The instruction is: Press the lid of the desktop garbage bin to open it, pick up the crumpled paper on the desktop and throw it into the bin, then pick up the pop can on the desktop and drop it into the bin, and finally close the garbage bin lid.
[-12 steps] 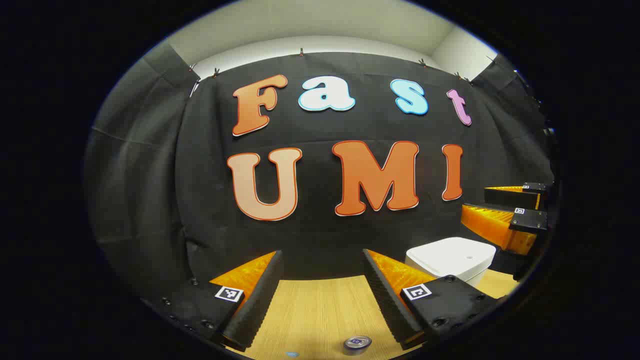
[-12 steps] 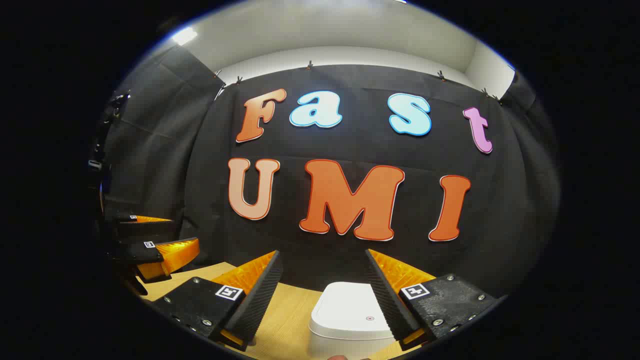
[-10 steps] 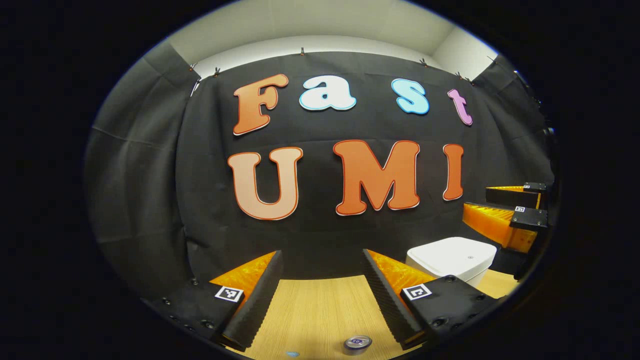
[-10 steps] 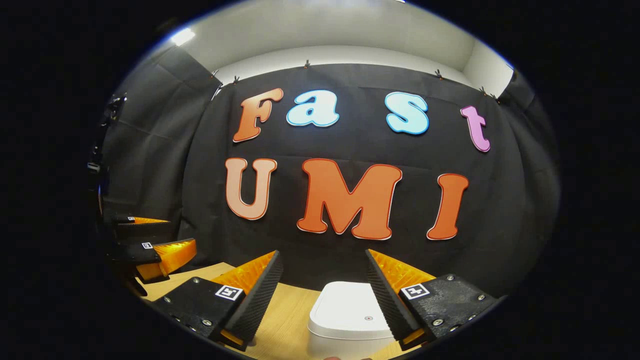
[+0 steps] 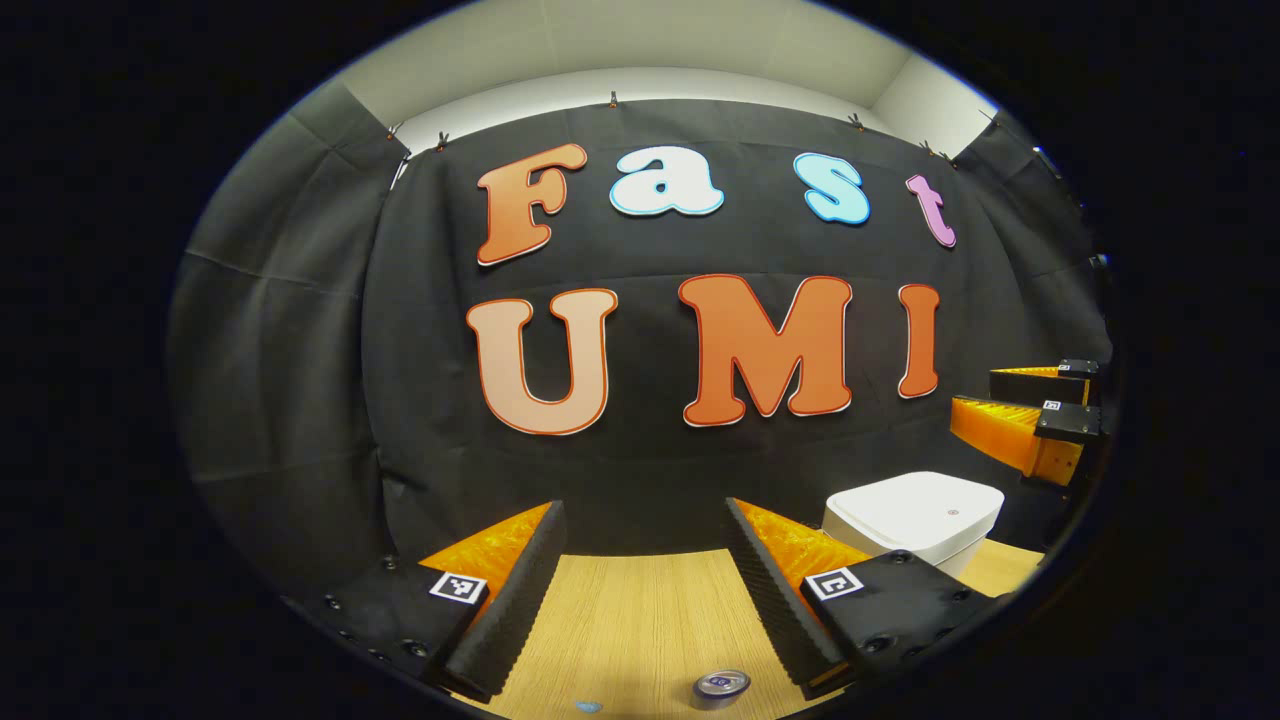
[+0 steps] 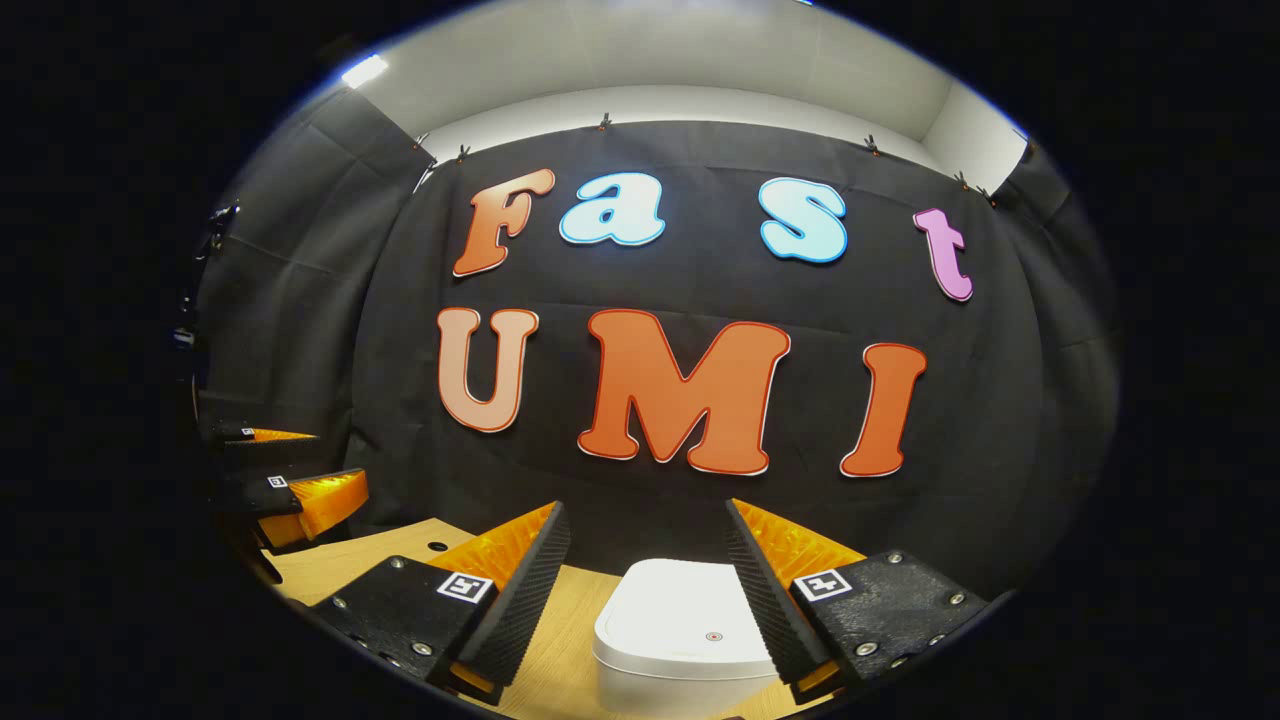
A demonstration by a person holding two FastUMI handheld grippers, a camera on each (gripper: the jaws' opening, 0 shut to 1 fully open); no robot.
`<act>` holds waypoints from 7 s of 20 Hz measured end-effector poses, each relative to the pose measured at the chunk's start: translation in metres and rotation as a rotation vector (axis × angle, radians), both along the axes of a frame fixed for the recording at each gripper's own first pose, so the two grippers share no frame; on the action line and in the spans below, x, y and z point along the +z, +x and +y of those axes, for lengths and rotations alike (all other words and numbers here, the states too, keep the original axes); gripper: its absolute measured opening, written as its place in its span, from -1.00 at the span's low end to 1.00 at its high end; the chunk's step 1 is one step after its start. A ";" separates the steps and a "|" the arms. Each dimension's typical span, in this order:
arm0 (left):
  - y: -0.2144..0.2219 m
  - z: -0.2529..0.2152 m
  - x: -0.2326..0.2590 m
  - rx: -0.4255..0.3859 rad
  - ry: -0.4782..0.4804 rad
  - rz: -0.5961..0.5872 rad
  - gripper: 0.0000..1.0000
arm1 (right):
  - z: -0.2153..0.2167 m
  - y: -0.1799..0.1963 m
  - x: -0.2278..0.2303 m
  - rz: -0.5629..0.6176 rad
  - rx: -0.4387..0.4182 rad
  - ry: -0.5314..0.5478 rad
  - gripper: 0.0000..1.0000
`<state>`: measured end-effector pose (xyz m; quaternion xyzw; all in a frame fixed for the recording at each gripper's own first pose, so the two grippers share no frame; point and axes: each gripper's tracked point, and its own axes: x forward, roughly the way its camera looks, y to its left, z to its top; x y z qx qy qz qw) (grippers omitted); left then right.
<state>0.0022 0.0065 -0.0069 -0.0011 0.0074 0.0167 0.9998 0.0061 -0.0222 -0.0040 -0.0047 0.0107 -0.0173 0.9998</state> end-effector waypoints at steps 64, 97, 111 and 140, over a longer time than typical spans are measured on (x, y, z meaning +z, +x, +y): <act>-0.039 0.023 -0.256 -0.203 -0.032 0.685 1.00 | -0.002 0.022 -0.077 0.239 -0.048 0.070 -0.10; -0.025 0.071 -0.382 -0.231 -0.020 0.906 0.54 | 0.157 -0.022 -0.237 0.598 0.175 0.163 0.89; 0.100 0.121 -0.202 -0.266 -0.071 0.850 -0.68 | 0.214 -0.038 -0.303 0.733 0.345 0.068 0.96; 0.298 0.082 0.102 -0.292 -0.034 0.527 -0.61 | 0.165 -0.058 -0.281 0.715 0.308 0.113 0.60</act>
